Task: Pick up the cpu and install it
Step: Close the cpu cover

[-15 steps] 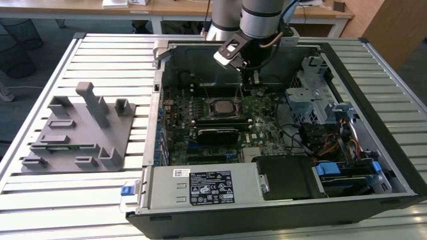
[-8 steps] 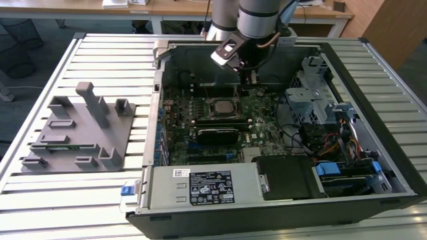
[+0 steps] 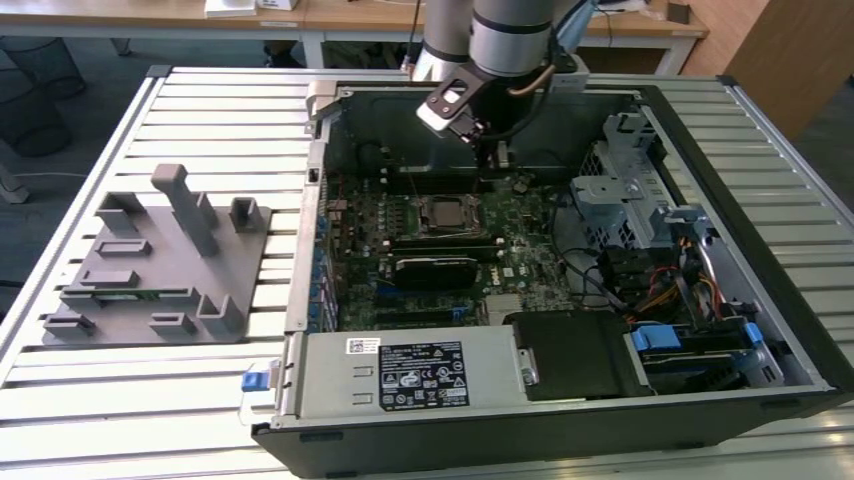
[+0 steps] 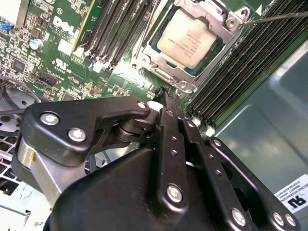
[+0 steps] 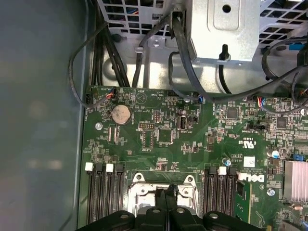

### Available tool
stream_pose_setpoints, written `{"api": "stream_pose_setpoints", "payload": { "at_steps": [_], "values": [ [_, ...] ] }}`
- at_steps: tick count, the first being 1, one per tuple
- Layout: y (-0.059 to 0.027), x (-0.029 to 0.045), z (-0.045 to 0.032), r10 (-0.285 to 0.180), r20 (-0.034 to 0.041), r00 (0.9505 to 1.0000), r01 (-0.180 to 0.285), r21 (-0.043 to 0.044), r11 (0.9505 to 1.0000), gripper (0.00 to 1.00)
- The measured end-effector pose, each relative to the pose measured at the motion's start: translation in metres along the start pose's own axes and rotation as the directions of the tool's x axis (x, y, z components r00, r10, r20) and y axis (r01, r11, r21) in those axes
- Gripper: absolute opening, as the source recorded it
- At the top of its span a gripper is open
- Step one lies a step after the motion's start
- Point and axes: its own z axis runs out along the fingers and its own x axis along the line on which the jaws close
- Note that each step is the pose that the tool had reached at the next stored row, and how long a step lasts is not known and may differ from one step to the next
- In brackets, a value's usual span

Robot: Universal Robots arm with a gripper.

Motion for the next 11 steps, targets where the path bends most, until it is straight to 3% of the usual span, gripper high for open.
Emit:
{"api": "stream_pose_setpoints", "payload": {
  "at_steps": [11],
  "values": [
    [-0.0118, 0.0005, 0.0003, 0.0, -0.0002, 1.0, 0.0, -0.0001, 1.0, 0.11]
  ]
}}
